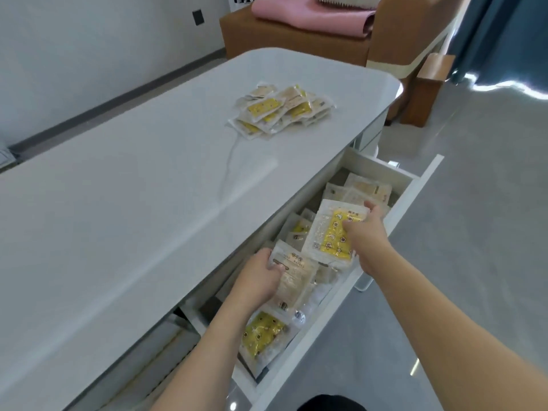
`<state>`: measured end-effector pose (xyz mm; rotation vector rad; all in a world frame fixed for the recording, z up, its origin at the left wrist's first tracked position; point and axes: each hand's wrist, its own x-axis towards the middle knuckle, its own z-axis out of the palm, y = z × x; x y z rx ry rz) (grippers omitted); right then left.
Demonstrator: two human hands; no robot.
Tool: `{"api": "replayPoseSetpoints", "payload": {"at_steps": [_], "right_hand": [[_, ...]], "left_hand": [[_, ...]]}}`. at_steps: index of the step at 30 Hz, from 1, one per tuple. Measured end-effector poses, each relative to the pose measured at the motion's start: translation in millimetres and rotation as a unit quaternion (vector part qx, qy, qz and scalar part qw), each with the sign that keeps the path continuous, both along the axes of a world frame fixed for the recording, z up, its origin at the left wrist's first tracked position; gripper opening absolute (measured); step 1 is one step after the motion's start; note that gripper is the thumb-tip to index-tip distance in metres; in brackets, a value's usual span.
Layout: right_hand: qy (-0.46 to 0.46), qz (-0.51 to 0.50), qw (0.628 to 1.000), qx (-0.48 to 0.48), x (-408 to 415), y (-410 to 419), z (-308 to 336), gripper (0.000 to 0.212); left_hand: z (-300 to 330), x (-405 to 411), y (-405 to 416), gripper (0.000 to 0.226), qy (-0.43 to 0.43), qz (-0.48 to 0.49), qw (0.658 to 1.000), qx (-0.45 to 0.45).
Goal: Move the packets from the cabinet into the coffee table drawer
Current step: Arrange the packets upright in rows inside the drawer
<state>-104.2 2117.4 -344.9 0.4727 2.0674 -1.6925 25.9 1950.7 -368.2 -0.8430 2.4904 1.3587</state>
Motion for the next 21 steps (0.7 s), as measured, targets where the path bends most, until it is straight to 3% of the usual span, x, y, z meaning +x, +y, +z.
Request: {"api": "replayPoseSetpoints", "payload": {"at_steps": [6,10,16,21], "right_hand": [[0.05,0.062,0.994,0.069,-5.1,-24.8,-18.7,0.046],[0.042,0.074,0.993,0.08,-1.5,-40.0,-31.2,0.052],[0.006,0.079,0.991,0.112,9.7,-60.9,-53.3,0.057],[0.026,0.221,0.95,0.218,18.1,-67.0,-56.7,0.057]], "left_hand": [[-34.3,17.2,-15.3,0.006,-0.06,-0.027,0.998,-0.015],[-50.5,34.9,-8.7,0.019,-0.091,-0.077,0.993,0.004],[-71.8,44.2,3.8,0.01,-0.074,-0.093,0.99,-0.077],[-78.0,37.7,3.8,0.008,-0.09,-0.115,0.981,-0.125]]}}
